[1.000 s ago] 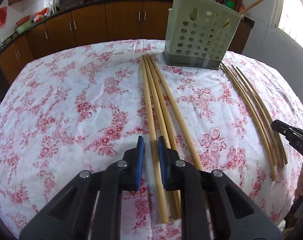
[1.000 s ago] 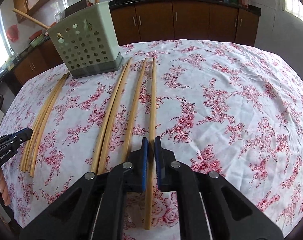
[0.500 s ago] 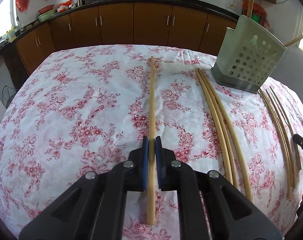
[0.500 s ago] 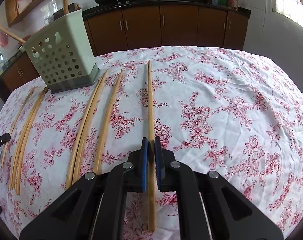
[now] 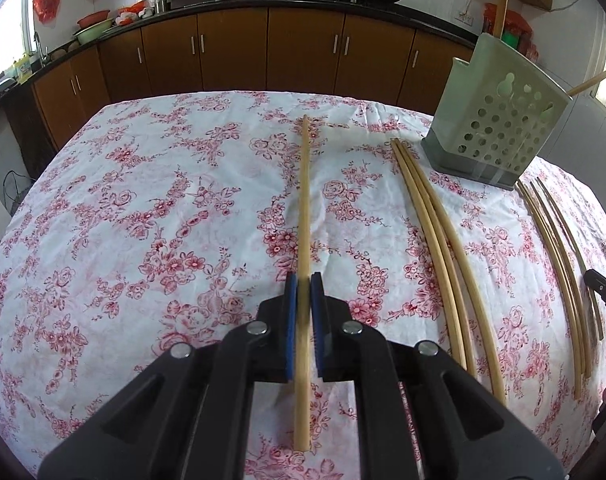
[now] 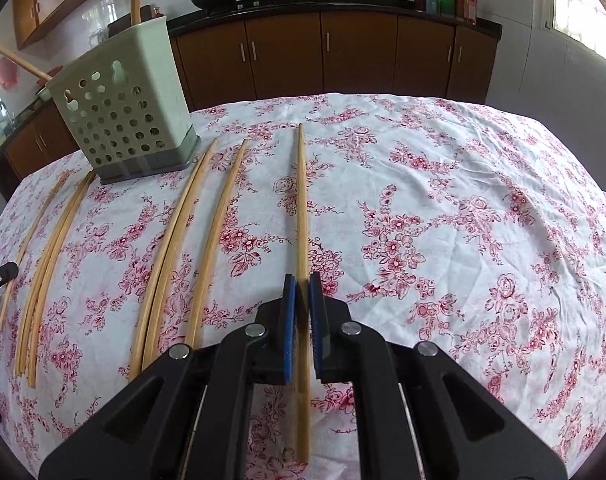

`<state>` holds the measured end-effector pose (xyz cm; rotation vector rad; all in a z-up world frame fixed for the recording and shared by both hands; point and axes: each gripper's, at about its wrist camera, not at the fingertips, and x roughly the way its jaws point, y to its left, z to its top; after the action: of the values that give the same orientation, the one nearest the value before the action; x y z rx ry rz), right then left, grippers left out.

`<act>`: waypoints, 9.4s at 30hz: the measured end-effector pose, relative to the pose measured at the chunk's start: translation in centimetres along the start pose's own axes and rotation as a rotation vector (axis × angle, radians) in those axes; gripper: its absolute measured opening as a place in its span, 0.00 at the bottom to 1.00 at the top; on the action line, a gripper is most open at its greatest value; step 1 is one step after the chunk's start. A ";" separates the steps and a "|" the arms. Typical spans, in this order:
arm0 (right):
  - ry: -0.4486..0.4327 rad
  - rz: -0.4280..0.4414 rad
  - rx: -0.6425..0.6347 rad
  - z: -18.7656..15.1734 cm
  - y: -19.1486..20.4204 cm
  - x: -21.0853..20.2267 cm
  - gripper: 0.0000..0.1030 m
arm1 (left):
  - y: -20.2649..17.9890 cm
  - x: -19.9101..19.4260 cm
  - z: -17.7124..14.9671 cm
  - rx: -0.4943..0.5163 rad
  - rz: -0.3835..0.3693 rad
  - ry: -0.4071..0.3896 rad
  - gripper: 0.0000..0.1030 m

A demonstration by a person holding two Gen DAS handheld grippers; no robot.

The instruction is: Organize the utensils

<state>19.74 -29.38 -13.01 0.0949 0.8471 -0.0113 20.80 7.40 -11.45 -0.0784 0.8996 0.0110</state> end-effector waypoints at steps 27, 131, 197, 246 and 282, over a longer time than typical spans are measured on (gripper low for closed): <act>0.000 0.002 0.002 0.0 0.0 0.0 0.08 | 0.1 0.0 0.0 -0.005 -0.005 -0.002 0.10; -0.585 0.244 -0.048 13.7 6.8 -16.9 0.29 | -10.3 -15.9 14.5 0.045 -0.257 -0.537 0.30; 0.000 0.001 -0.011 -0.1 0.8 0.1 0.08 | -0.8 0.2 0.3 -0.005 -0.028 0.001 0.10; -0.001 -0.002 -0.010 -0.2 1.1 0.0 0.08 | -0.6 0.2 0.1 -0.018 -0.039 -0.003 0.10; -0.002 -0.002 -0.008 -0.2 1.1 -0.1 0.08 | -0.6 0.2 0.1 -0.013 -0.033 -0.005 0.10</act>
<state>19.60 -28.27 -13.01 0.0861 0.8453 -0.0096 21.07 6.86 -11.49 -0.1054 0.8928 -0.0136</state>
